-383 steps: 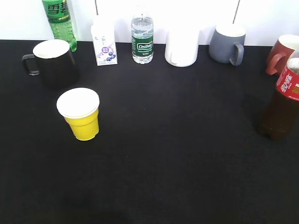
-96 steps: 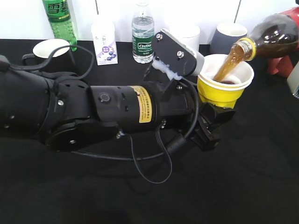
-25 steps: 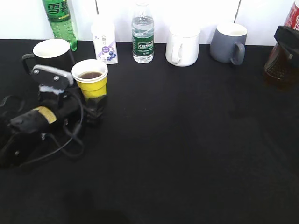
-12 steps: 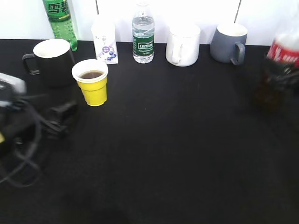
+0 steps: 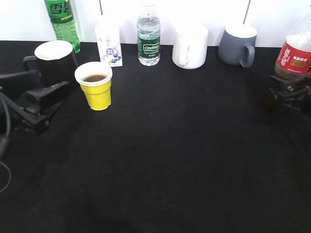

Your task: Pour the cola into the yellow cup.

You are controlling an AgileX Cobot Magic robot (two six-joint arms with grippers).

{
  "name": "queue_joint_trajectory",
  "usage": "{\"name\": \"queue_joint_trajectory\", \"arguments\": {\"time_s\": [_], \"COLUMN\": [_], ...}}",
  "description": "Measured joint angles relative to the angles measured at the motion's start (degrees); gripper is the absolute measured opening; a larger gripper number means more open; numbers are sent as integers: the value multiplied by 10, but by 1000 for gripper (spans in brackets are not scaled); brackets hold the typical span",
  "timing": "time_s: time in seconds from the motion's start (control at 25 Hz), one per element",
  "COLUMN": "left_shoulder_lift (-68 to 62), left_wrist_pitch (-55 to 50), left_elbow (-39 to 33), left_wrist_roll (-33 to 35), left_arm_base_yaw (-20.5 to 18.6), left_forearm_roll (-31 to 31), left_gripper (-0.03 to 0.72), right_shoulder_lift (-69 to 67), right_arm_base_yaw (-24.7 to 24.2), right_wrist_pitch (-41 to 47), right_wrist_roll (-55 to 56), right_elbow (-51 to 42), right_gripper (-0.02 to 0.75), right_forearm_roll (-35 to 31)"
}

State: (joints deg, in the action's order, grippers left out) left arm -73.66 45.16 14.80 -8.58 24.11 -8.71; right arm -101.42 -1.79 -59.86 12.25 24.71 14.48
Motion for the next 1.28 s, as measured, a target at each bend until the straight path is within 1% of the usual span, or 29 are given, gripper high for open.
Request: {"name": "queue_joint_trajectory", "arguments": {"time_s": [0.04, 0.16, 0.2, 0.24, 0.32, 0.4, 0.44, 0.48, 0.56, 0.6, 0.68, 0.72, 0.76, 0.84, 0.92, 0.96, 1.0, 1.04, 1.12, 1.2, 1.28], "left_shoulder_lift": [0, 0, 0, 0, 1, 24, 40, 60, 118, 157, 244, 304, 349, 442, 522, 553, 577, 597, 635, 665, 673], "left_wrist_pitch": [-20, -91, -138, -228, -452, -612, -669, -703, -756, -789, -860, -907, -946, -1012, -1055, -1066, -1068, -1070, -1068, -1066, -1063], "left_elbow": [0, 0, 6, 29, 120, 207, 234, 246, 248, 249, 249, 249, 249, 249, 249, 245, 226, 201, 154, 152, 151], "left_wrist_roll": [-7, -55, -77, -99, -109, -111, -111, -111, -111, -111, -111, -111, -108, -101, -95, -80, -55, -17, 27, 46, 53], "left_arm_base_yaw": [0, 0, 0, 0, 4, 12, 21, 31, 64, 82, 113, 120, 122, 123, 123, 123, 123, 123, 123, 123, 123], "left_forearm_roll": [0, 0, 0, 0, 9, 34, 37, 37, 37, 37, 36, 36, 36, 26, -6, -10, 1, 22, 56, 65, 72], "left_gripper": [564, 564, 564, 564, 564, 564, 562, 554, 519, 513, 511, 511, 511, 511, 511, 511, 510, 510, 510, 510, 510], "right_shoulder_lift": [21, 96, 126, 163, 266, 368, 408, 437, 482, 503, 578, 623, 673, 776, 858, 890, 918, 944, 984, 993, 993], "right_arm_base_yaw": [0, 0, 0, 0, 0, 0, 0, 0, 0, 0, 0, 0, 0, 0, 0, 0, 0, 0, 0, 0, 0], "right_wrist_pitch": [24, 97, 141, 201, 366, 599, 728, 838, 1031, 1095, 1185, 1218, 1233, 1244, 1248, 1251, 1252, 1252, 1249, 1215, 1204], "right_wrist_roll": [0, 2, 7, 19, 36, 38, 39, 39, 40, 39, 22, 18, 17, 16, 16, 9, -13, -41, -92, -106, -108], "right_elbow": [-15, -59, -67, -70, -59, 2, 46, 96, 181, 210, 216, 216, 214, 182, 134, 118, 105, 88, 62, 49, 42], "right_gripper": [659, 659, 659, 659, 659, 655, 647, 636, 612, 606, 596, 596, 596, 595, 595, 595, 595, 595, 595, 595, 595], "right_forearm_roll": [-1, -2, -2, -2, 2, 2, -6, -15, -60, -98, -157, -170, -175, -182, -185, -175, -161, -151, -142, -140, -140]}}
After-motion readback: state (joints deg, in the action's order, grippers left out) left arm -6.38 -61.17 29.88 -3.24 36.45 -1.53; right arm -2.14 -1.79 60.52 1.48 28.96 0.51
